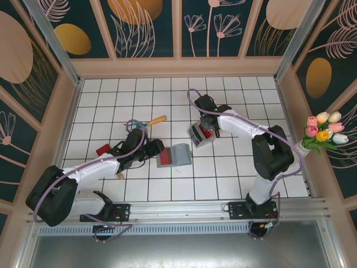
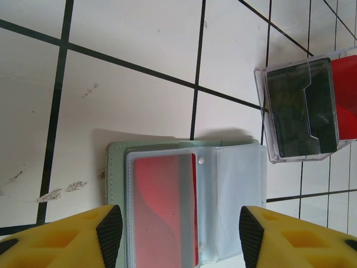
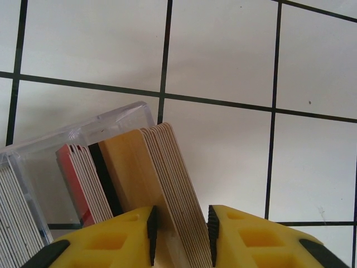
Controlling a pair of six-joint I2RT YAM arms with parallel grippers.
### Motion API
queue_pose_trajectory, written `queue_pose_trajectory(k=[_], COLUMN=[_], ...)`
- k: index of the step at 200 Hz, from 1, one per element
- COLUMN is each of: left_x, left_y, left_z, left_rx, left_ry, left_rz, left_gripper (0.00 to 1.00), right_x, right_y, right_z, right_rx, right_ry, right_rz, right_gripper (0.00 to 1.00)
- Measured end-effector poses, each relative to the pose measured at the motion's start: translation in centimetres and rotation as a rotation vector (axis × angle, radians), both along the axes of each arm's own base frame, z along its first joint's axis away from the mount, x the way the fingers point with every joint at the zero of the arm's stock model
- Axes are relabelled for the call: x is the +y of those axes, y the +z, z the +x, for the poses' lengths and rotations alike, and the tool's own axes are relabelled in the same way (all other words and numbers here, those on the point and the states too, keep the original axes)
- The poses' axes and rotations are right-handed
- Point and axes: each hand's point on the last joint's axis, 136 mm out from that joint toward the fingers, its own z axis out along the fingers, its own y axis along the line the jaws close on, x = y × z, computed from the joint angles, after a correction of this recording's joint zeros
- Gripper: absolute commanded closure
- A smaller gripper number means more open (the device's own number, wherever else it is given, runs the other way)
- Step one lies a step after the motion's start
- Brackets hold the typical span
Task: Put the credit cards into the card holder
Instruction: Pick up the credit card from the storage box.
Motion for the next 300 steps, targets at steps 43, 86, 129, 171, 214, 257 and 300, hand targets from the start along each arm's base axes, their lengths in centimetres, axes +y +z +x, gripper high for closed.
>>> queue_pose_trajectory(k=[43, 86, 129, 171, 214, 257, 300], left_x=[0.0, 0.0, 0.0, 0.0, -0.1, -0.3, -1.3], left_y=[0.0, 0.0, 0.0, -0.1, 0.0, 0.2, 1.4], left_z=[0.0, 0.0, 0.0, 0.0, 0.0, 0.0, 0.3], left_rx=[0.0, 0.0, 0.0, 0.002, 0.003, 0.003, -0.013], left_ry=[0.0, 0.0, 0.0, 0.0, -0.003, -0.01, -0.027], left_rz=[0.0, 0.0, 0.0, 0.001, -0.002, -0.012, -0.065], left_gripper=[0.4, 0.4, 0.4, 0.4, 0.4, 0.4, 0.31], right_x=[-0.2, -0.3, -0.3, 0.2, 1.0, 1.6, 2.5], right_y=[0.2, 0.5, 1.0, 2.2, 3.8, 6.9, 9.9], right_z=[0.1, 0.0, -0.1, -0.2, -0.7, -0.9, -1.2], right_rx=[-0.008, -0.011, -0.019, -0.027, -0.029, -0.062, -0.086], right_ry=[-0.002, -0.001, -0.001, 0.01, 0.029, 0.03, 0.028], right_rz=[-0.012, -0.011, -0.005, 0.033, 0.106, 0.236, 0.397], right_gripper=[0.8, 0.9, 0.99, 1.0, 1.0, 1.0, 1.0])
